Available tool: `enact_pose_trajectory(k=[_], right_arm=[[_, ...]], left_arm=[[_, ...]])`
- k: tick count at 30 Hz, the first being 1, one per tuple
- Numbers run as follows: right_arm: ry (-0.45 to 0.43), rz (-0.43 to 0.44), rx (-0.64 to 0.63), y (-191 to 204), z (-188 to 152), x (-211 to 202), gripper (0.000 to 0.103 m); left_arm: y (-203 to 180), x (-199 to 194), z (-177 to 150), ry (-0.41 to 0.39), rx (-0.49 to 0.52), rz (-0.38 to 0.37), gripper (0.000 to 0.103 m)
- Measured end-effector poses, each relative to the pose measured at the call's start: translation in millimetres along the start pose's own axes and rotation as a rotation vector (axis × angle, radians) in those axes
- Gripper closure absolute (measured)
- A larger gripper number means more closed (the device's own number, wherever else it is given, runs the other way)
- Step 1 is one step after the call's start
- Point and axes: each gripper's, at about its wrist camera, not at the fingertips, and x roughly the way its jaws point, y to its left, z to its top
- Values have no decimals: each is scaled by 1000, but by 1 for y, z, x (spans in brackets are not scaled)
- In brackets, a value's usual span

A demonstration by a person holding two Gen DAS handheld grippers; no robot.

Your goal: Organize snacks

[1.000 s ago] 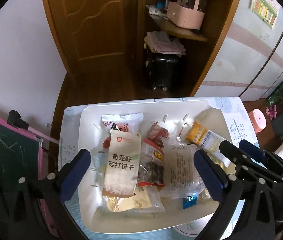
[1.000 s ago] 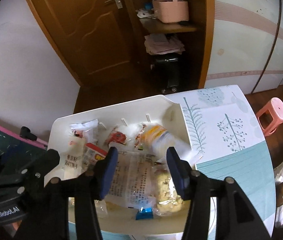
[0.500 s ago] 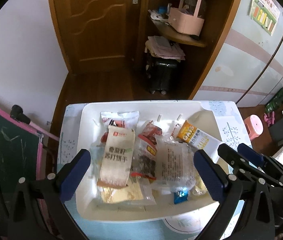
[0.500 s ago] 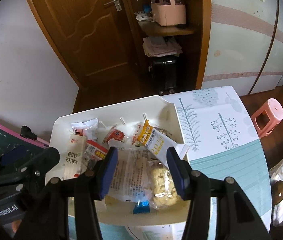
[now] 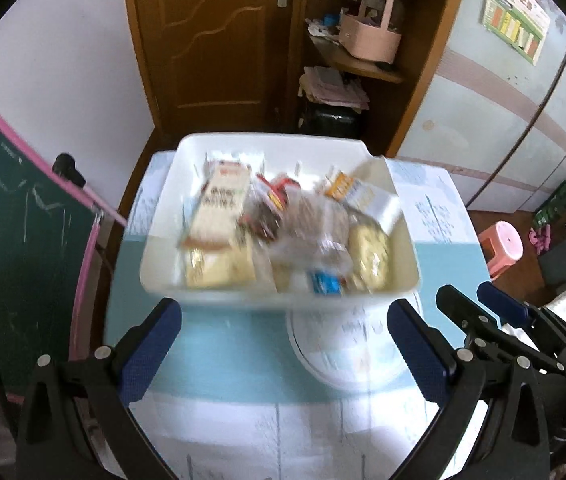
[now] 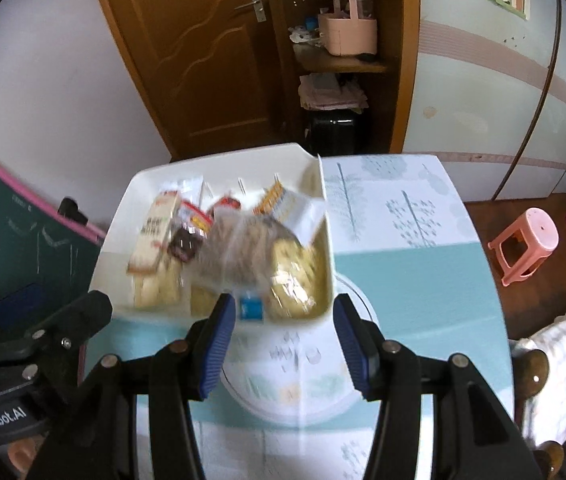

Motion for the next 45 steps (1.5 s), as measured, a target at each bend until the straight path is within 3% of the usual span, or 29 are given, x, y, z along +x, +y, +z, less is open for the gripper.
enact_pose_trajectory(k=[10, 16, 25, 45], right_arm=[[50, 6, -30, -22, -76, -53, 52], [89, -31, -55, -27, -108, -68, 52], [53, -84, -71, -25, -118, -94, 52], [11, -80, -56, -14, -126, -119, 52]], left_arm=[[-24, -46, -83, 12, 26, 20, 1], [-24, -54, -111, 48, 12, 43, 1], [-26, -75, -121, 34, 11, 50, 1], [-25, -96, -124, -5, 59, 53, 1]])
